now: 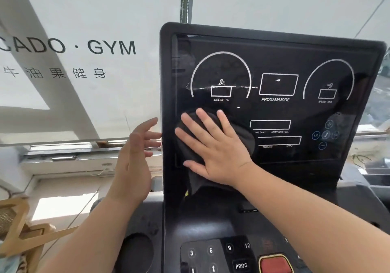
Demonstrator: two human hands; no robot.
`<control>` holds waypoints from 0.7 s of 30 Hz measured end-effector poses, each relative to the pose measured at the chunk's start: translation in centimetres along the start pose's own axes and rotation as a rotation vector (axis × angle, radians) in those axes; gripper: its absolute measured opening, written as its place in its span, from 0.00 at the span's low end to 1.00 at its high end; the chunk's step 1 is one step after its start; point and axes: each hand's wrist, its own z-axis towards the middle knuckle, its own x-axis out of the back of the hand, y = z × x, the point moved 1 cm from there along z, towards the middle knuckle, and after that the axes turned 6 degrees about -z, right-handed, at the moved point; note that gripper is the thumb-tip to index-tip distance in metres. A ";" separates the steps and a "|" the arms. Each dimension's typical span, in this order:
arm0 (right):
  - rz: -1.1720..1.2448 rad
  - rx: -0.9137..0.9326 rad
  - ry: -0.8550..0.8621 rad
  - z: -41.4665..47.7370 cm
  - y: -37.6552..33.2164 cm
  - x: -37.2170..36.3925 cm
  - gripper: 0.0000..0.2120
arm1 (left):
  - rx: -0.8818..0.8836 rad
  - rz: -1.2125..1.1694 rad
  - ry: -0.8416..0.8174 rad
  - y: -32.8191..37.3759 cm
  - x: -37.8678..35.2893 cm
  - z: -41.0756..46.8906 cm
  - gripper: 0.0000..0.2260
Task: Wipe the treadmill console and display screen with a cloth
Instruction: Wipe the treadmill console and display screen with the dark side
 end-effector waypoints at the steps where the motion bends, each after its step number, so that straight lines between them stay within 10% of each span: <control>1: -0.007 0.040 0.001 -1.1 -0.3 -0.4 0.38 | -0.023 0.022 0.002 0.3 -0.2 0.2 0.41; 7: 0.005 0.136 0.053 -2.8 4.5 -0.8 0.42 | -0.260 0.202 -0.040 2.3 -1.8 1.6 0.31; 16: 0.046 -0.400 0.039 6.6 10.1 3.6 0.50 | -0.099 0.026 -0.044 1.7 -1.8 1.2 0.33; 21: 0.066 -0.341 0.017 9.2 5.8 4.5 0.51 | -0.017 -0.109 -0.072 1.6 -1.5 1.2 0.43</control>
